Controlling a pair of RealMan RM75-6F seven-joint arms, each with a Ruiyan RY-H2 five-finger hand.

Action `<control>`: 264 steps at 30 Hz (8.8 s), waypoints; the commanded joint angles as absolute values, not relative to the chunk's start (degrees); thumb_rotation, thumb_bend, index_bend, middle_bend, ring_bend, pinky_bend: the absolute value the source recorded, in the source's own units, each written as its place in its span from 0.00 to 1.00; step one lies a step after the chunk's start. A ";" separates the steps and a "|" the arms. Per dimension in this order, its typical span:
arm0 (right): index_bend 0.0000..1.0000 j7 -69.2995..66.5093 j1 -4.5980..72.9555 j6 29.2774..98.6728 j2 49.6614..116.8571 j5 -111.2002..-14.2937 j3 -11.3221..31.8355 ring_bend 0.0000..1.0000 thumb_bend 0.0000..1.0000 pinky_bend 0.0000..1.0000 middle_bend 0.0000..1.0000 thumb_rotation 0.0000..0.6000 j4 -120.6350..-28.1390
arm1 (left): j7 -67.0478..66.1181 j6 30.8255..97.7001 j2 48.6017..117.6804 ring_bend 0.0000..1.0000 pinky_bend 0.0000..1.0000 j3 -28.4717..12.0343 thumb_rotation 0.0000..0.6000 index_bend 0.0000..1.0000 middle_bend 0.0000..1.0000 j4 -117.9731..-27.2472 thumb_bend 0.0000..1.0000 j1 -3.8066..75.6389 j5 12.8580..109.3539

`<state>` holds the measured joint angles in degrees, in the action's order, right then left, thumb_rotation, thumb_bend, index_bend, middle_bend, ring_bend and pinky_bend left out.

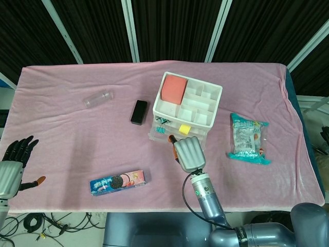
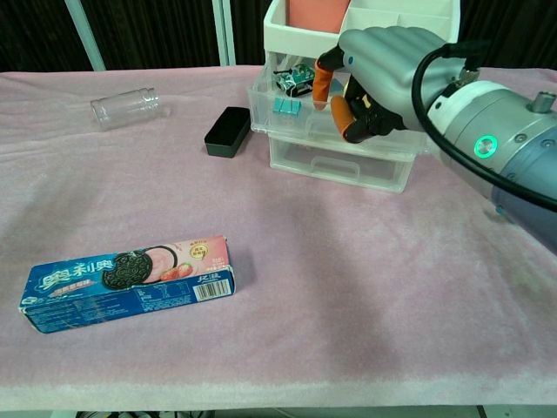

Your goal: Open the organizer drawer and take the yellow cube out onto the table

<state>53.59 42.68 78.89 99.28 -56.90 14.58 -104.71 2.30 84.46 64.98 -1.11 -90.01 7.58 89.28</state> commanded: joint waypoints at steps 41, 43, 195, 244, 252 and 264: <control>0.23 59.12 43.94 80.80 95.57 -55.78 16.40 0.91 0.33 0.85 0.83 1.00 -114.95 | 2.59 85.01 64.98 0.00 0.00 -1.62 1.00 0.00 0.00 -89.80 0.00 7.54 89.00; 0.22 61.10 44.56 81.17 94.81 -53.90 17.68 0.91 0.29 0.85 0.83 1.00 -116.22 | 2.46 85.31 65.07 0.00 0.00 -1.60 1.00 0.00 0.00 -89.64 0.00 7.50 89.30; 0.58 61.31 66.69 79.39 62.63 2.82 27.52 0.94 0.40 0.87 0.88 1.00 -134.99 | 5.31 87.45 66.09 0.00 0.00 -2.43 1.00 0.00 0.00 -88.52 0.00 7.30 89.82; 0.59 37.87 37.53 59.71 65.56 -36.34 2.37 0.94 0.40 0.87 0.88 1.00 -117.61 | 4.43 88.71 66.21 0.00 0.00 -2.34 1.00 0.00 0.00 -88.48 0.00 6.78 90.63; 0.59 38.29 37.35 62.29 71.01 -36.24 0.91 0.94 0.40 0.87 0.87 1.00 -113.80 | 4.55 88.62 66.16 0.00 0.00 -2.31 1.00 0.00 0.00 -88.45 0.00 6.83 90.69; 0.52 37.80 36.76 63.96 74.08 -37.10 -0.12 0.94 0.33 0.87 0.87 1.00 -110.55 | 4.41 88.67 66.21 0.00 0.00 -2.25 1.00 0.00 0.00 -88.51 0.00 6.80 90.82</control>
<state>37.82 36.78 63.93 74.04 -37.10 -0.12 -110.59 4.41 88.67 66.21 -2.25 -88.51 6.80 90.82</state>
